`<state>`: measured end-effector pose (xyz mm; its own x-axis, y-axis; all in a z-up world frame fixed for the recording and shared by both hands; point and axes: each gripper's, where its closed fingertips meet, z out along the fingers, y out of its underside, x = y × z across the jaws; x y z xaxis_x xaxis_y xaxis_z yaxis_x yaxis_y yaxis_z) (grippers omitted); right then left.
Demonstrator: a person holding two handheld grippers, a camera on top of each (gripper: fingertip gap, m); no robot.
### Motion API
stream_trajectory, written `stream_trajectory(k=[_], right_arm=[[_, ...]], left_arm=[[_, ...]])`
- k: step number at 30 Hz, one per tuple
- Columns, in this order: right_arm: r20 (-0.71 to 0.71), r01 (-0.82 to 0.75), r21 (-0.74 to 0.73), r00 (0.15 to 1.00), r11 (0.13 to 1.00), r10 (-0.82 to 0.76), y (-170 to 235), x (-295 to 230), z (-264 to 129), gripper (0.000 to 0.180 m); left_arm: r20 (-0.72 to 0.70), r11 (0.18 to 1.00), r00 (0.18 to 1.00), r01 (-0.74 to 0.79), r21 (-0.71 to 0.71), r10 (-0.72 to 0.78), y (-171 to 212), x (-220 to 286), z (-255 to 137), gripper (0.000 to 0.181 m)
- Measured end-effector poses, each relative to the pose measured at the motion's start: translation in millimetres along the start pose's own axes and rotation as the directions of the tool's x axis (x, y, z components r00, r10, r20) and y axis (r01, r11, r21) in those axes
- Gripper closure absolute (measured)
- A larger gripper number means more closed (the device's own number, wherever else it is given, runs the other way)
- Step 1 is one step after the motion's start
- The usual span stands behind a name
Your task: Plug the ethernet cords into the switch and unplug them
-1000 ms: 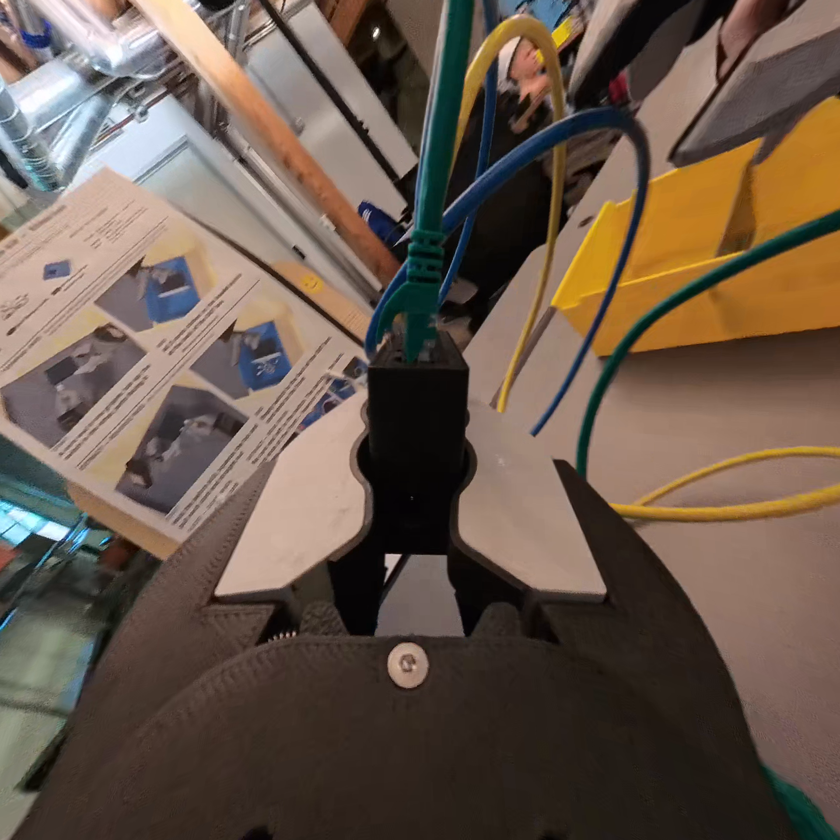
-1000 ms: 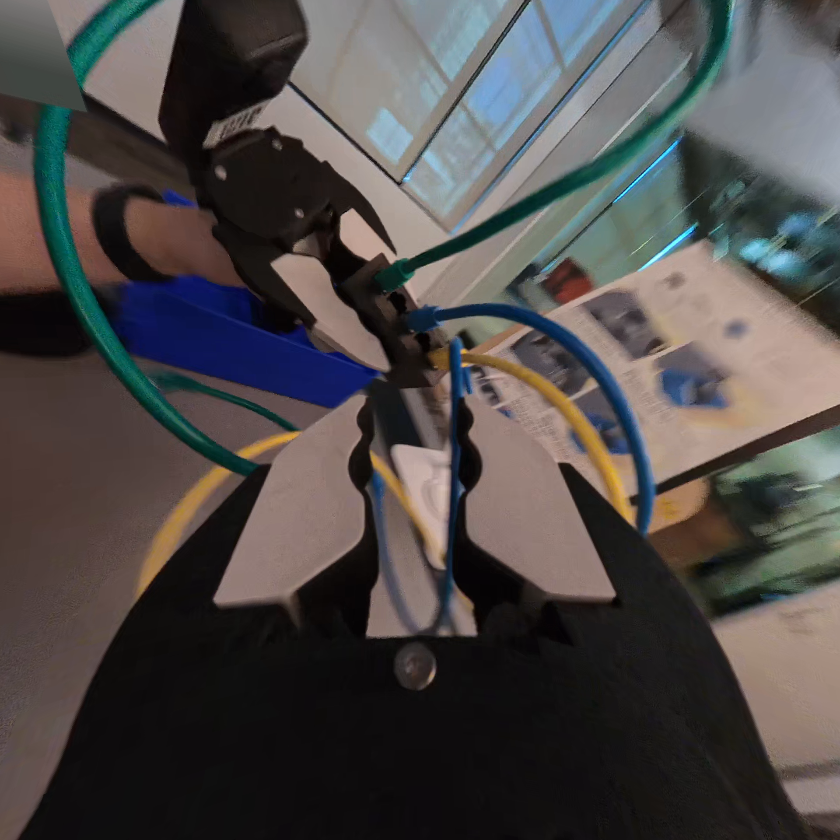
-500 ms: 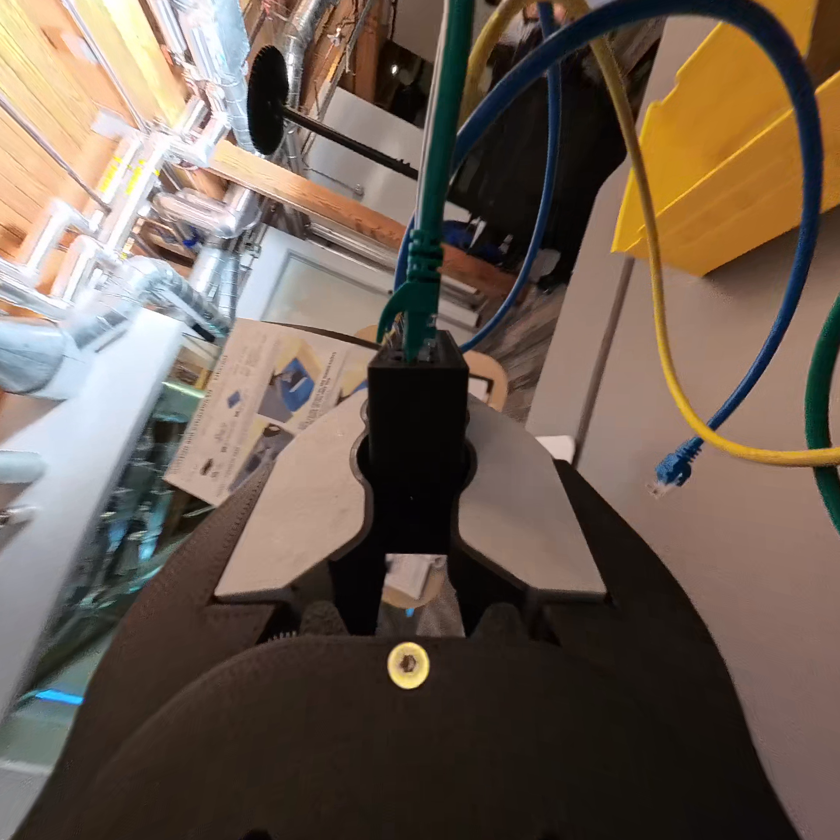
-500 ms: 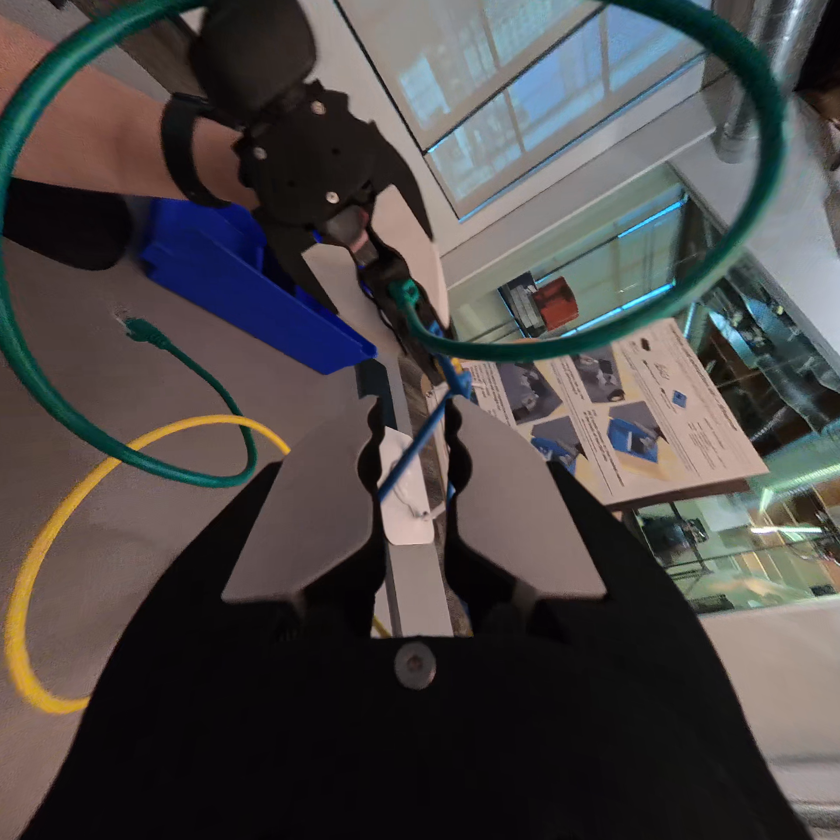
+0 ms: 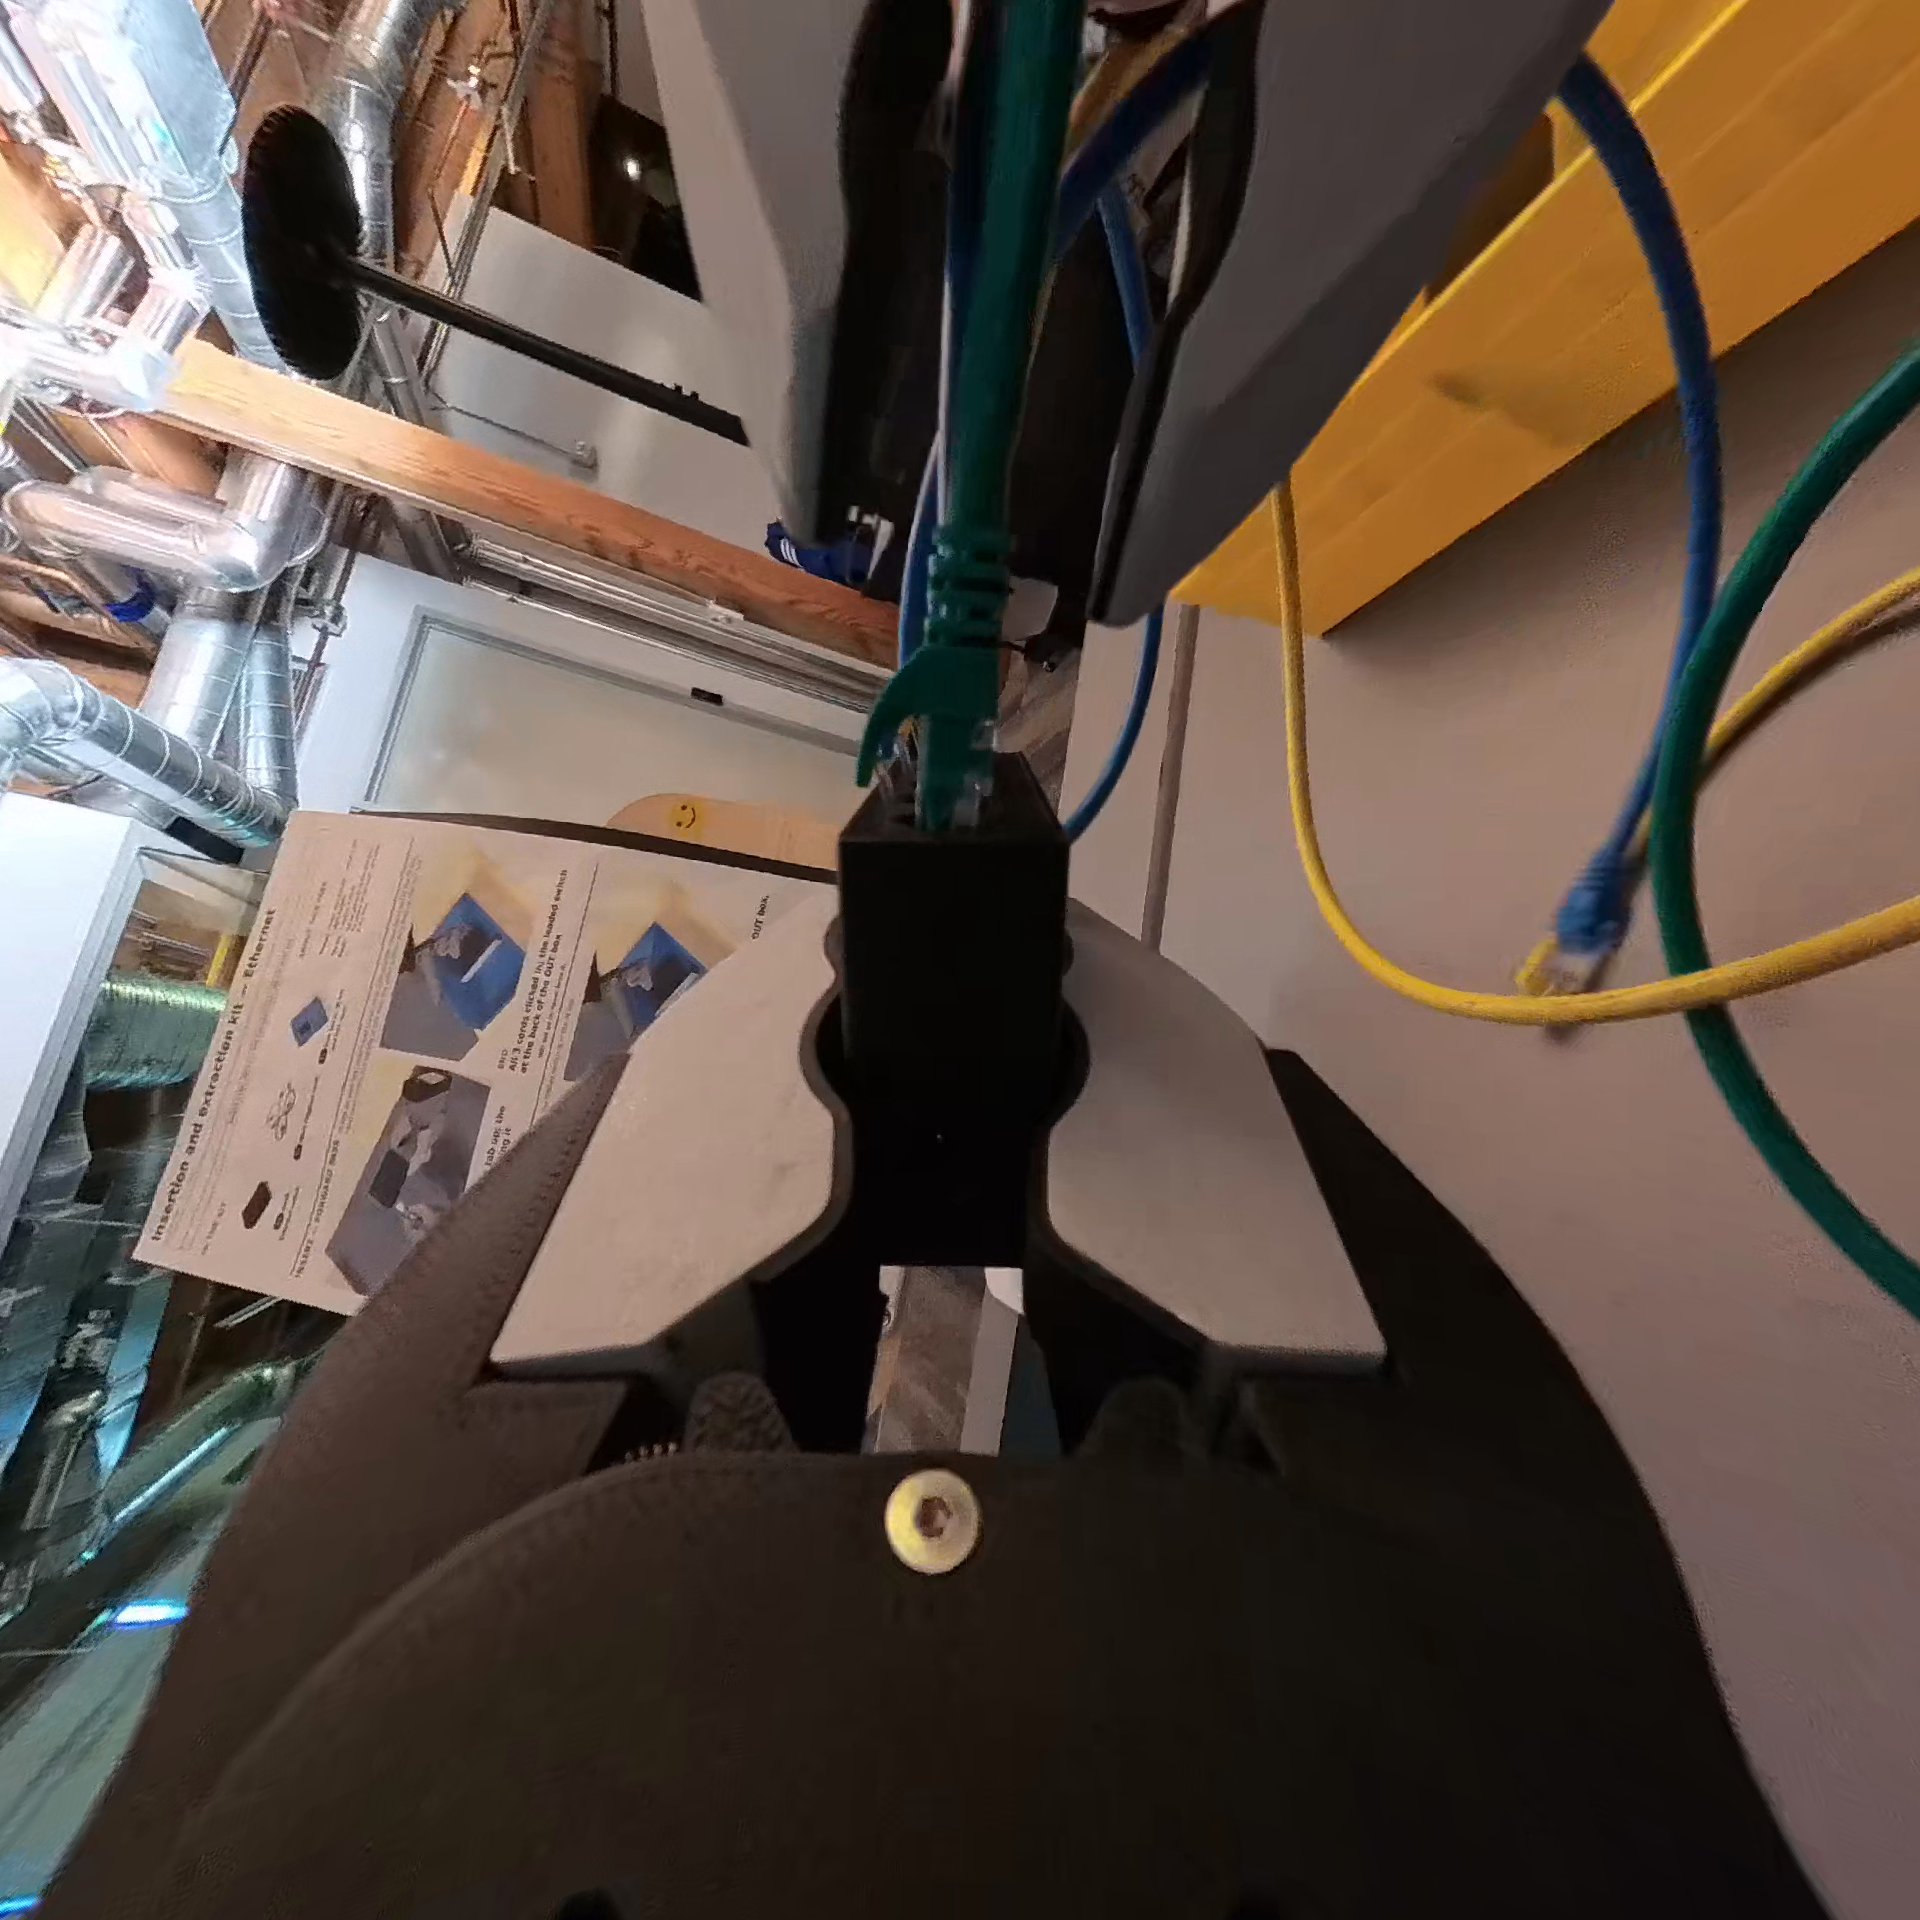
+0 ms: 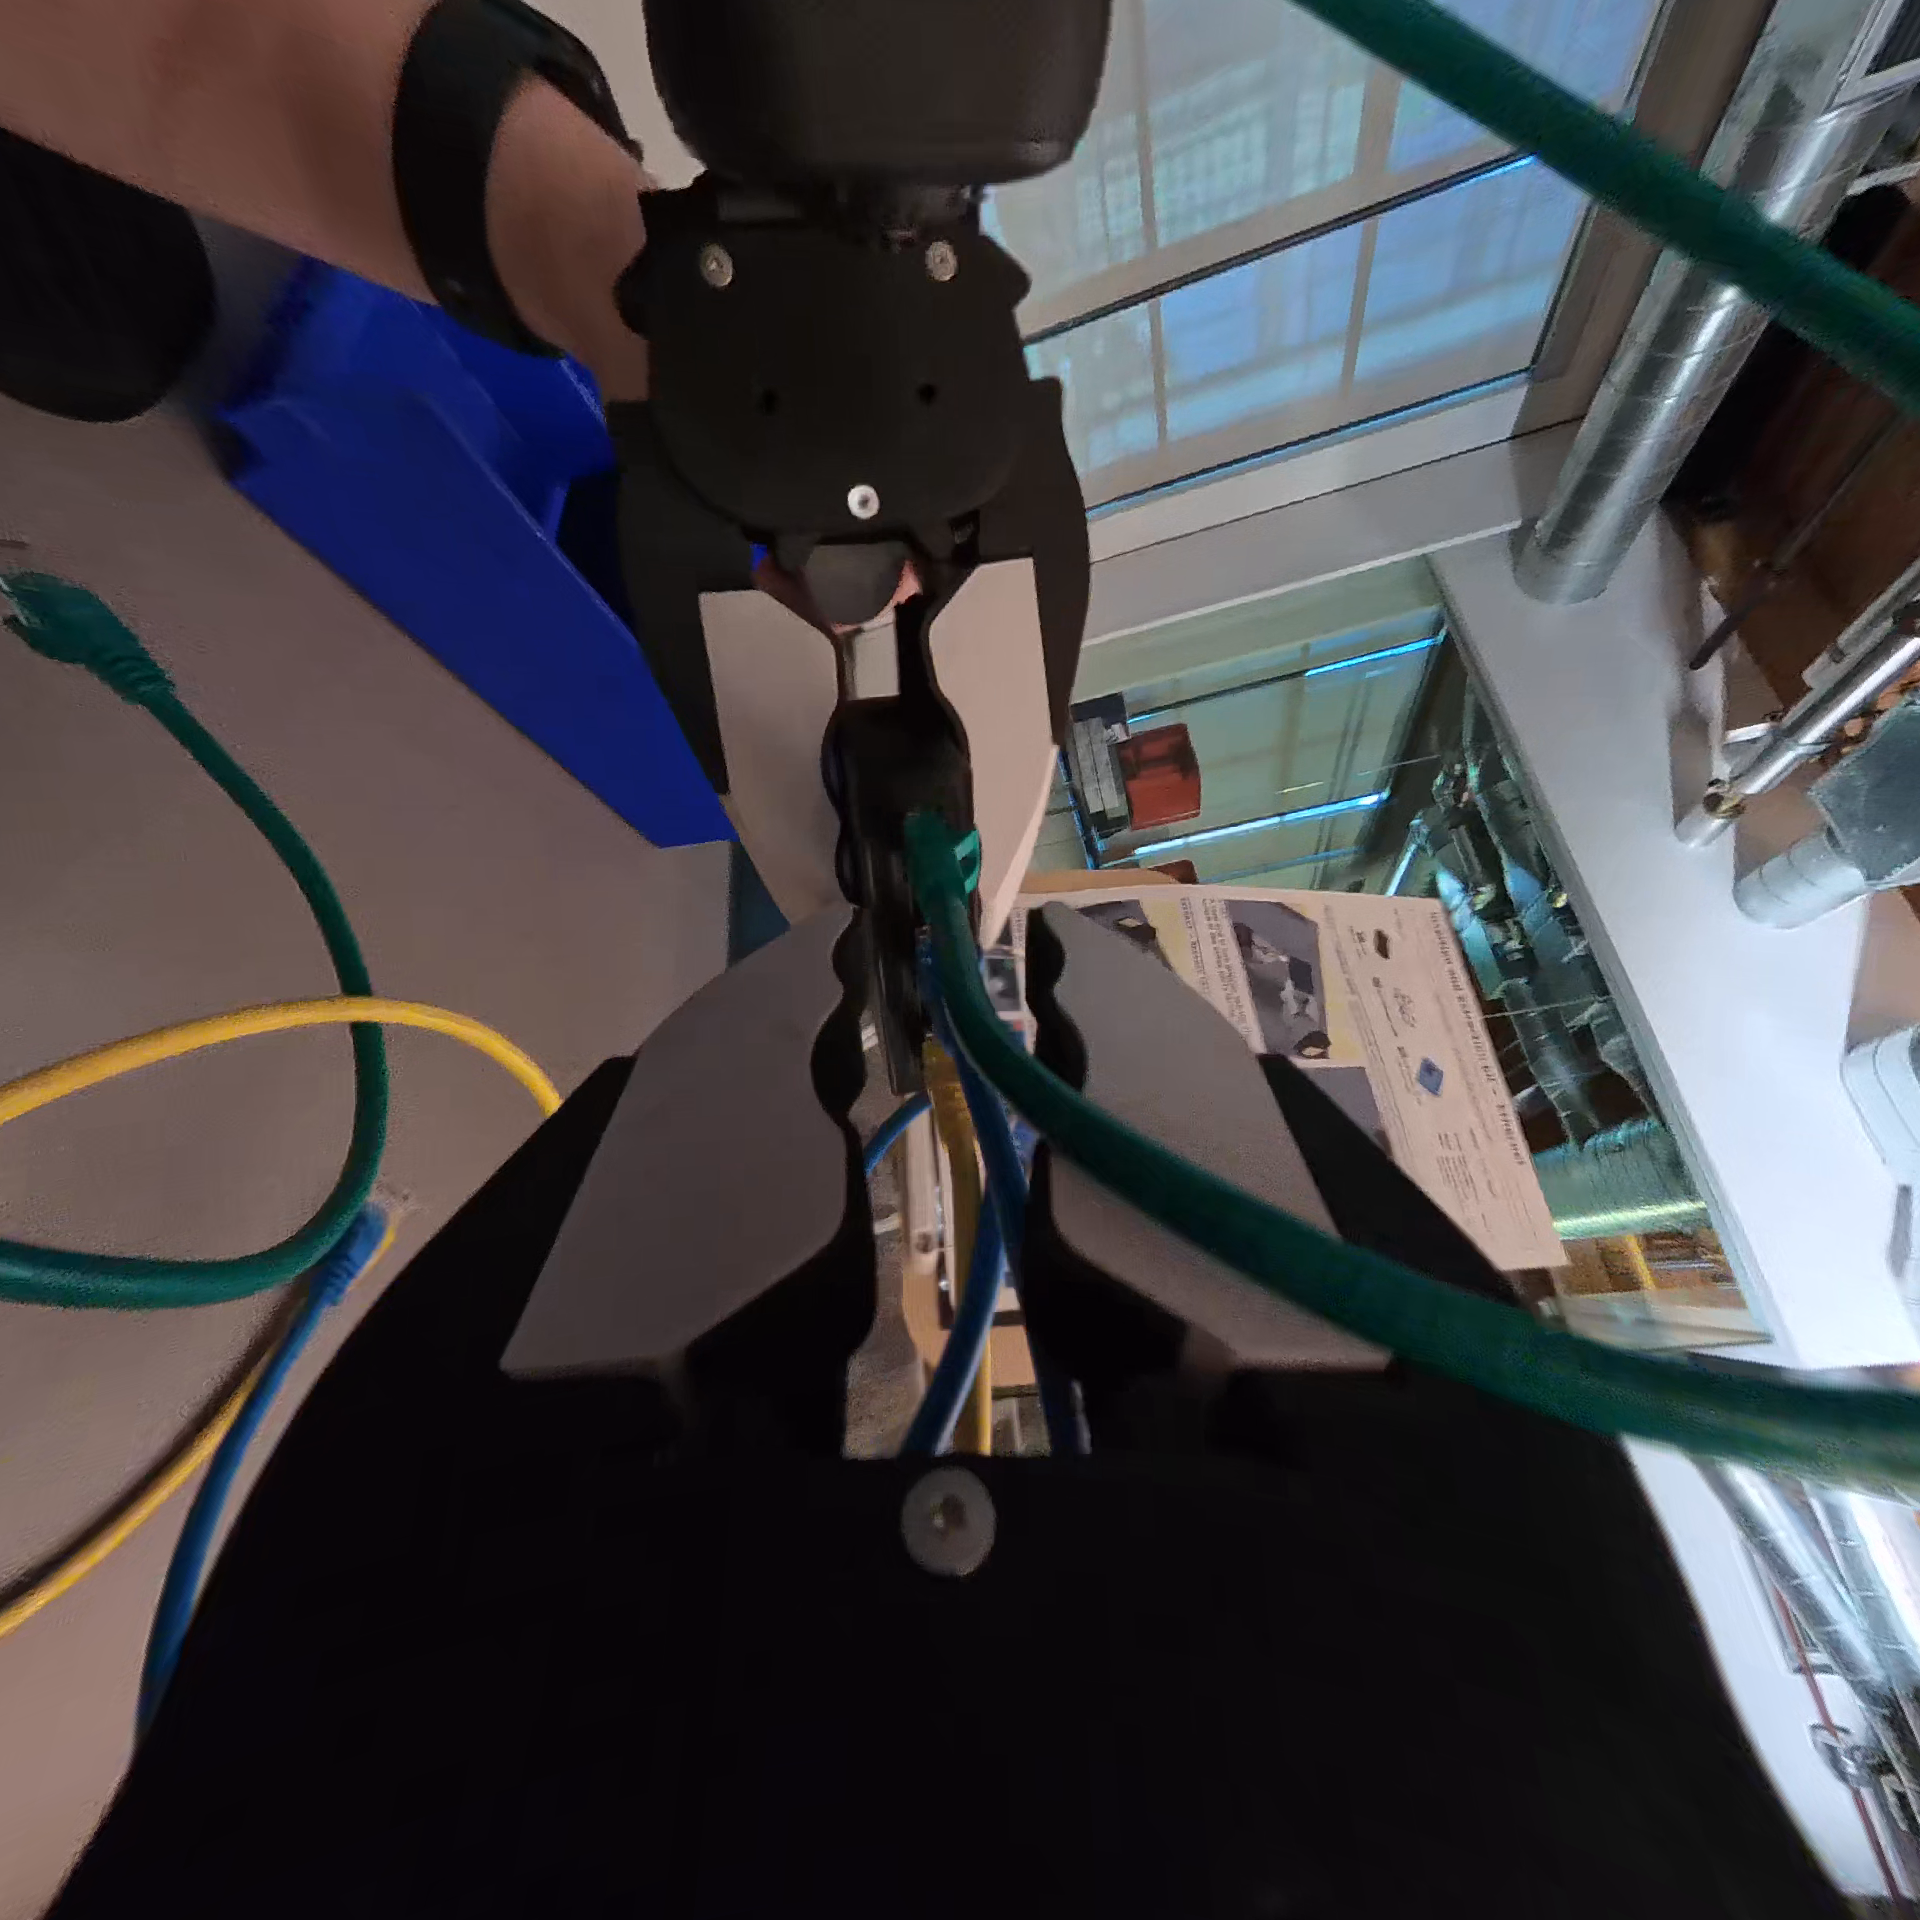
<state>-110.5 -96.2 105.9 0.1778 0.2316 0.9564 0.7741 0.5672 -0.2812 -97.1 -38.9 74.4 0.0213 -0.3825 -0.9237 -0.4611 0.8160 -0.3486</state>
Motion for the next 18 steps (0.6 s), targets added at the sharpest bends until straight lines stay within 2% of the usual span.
stream_trajectory(k=[3,7,9,18], right_arm=[[0.035,-0.047,-0.050,0.998,0.998,0.048,5.3,-6.0,5.5,0.151],[0.104,-0.093,0.035,0.991,0.995,0.089,-5.7,-16.2,6.1,0.156],[0.114,-0.104,0.039,0.989,0.994,0.099,-3.9,-16.9,5.9,0.165],[0.122,-0.061,0.015,0.991,0.998,0.059,5.3,-21.2,7.8,0.161]], left_arm=[[-0.001,0.999,0.999,-0.050,-0.021,0.050,0.5,4.6,2.0,0.152],[-0.020,0.997,0.997,-0.079,-0.027,0.078,-1.8,13.2,6.0,0.152],[-0.020,0.995,0.995,-0.098,-0.026,0.097,-2.9,15.9,7.2,0.151],[-0.032,0.994,0.994,-0.108,-0.016,0.108,-8.9,18.6,5.2,0.153]])
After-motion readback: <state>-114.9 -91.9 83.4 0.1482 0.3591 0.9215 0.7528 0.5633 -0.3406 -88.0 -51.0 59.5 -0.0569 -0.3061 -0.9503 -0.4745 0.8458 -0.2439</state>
